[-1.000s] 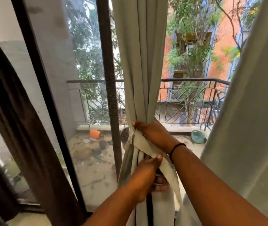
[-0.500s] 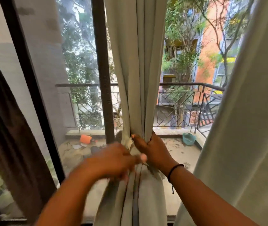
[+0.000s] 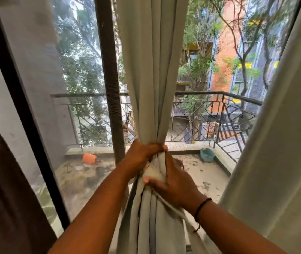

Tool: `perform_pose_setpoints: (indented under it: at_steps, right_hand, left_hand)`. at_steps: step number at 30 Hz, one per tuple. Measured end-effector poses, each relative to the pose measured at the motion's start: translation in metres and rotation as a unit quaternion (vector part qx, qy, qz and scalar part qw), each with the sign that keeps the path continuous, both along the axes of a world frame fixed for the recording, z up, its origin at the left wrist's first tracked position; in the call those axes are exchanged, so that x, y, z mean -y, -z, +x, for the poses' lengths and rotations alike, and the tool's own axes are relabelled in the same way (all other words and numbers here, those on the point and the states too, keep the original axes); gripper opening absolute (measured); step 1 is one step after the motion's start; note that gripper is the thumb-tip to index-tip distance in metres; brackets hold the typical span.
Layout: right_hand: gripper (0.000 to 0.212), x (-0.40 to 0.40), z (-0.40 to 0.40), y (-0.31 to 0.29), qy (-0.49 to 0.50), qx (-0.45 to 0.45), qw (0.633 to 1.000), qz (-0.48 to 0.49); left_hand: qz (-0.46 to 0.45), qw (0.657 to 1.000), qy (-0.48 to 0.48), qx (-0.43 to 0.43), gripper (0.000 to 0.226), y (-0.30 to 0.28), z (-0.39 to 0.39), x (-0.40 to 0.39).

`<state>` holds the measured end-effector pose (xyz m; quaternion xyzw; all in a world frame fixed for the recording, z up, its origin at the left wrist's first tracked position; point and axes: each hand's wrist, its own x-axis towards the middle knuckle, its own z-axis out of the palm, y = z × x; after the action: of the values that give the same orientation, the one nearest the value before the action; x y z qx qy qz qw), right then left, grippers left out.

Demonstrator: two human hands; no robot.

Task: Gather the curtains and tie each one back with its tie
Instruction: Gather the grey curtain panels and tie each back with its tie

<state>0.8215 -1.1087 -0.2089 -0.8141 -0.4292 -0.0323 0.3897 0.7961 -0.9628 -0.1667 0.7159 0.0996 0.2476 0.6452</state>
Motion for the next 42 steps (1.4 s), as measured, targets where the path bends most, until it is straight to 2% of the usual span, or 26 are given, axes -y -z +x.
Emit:
perform_pose_setpoints:
  at_steps: [2,3,6,8,11,14,17,19,23,26,29,31,34,38,42]
  right_hand:
    - [0.092,0.008,-0.005,0.012,0.032,0.019,0.999,-0.040]
    - [0.084,0.014,-0.005,0.018,0.049,0.025,0.997,-0.058]
    - [0.044,0.040,0.001,0.017,0.080,0.015,0.991,-0.105]
    - [0.030,0.062,0.007,0.005,0.073,0.003,0.990,-0.119]
    - [0.027,0.094,0.007,-0.025,-0.002,-0.037,0.988,-0.148]
    - [0.034,0.127,-0.002,-0.064,-0.045,-0.025,0.975,-0.215]
    - [0.050,0.161,-0.006,-0.100,-0.042,0.002,0.965,-0.260]
    - [0.047,0.178,-0.006,-0.118,-0.034,0.010,0.962,-0.272]
    - [0.031,0.203,0.018,-0.136,0.032,0.016,0.967,-0.253]
    - [0.017,0.198,0.052,-0.131,0.067,0.010,0.979,-0.193]
    - [0.027,0.167,0.074,-0.113,0.067,-0.002,0.979,-0.193]
    - [0.025,0.138,0.078,-0.096,0.049,-0.053,0.985,-0.159]
    - [0.024,0.094,0.079,-0.076,0.010,-0.057,0.989,-0.133]
    - [0.027,0.048,0.091,-0.061,0.072,0.026,0.978,-0.192]
    - [0.027,0.038,0.117,-0.060,0.159,0.039,0.983,-0.081]
  left_hand:
    - [-0.047,0.999,0.003,0.024,0.023,0.001,0.000,0.001]
    - [-0.058,0.998,-0.002,0.030,0.025,0.001,0.000,0.000]
    - [-0.056,0.998,-0.016,0.022,0.047,-0.003,-0.005,-0.008]
    - [-0.053,0.998,-0.027,0.015,0.045,-0.005,-0.008,-0.010]
    - [-0.041,0.998,-0.040,0.016,0.030,-0.007,-0.014,-0.002]
    - [-0.047,0.998,-0.029,0.018,0.017,-0.008,-0.020,0.009]
    - [-0.046,0.999,0.002,0.012,0.038,-0.009,-0.026,0.021]
    - [-0.042,0.999,0.025,0.016,0.041,-0.010,-0.028,0.028]
    - [-0.093,0.987,0.130,-0.002,0.034,-0.012,-0.038,0.038]
    - [-0.107,0.972,0.209,-0.003,0.033,-0.012,-0.051,0.052]
    - [-0.052,0.951,0.305,0.026,0.032,-0.019,-0.069,0.079]
    - [-0.002,0.935,0.351,0.052,0.027,-0.025,-0.079,0.097]
    - [0.044,0.938,0.343,0.040,0.023,-0.031,-0.080,0.105]
    - [0.117,0.943,0.312,-0.003,0.025,-0.030,-0.063,0.084]
    - [0.157,0.960,0.227,-0.043,0.042,-0.029,-0.044,0.048]
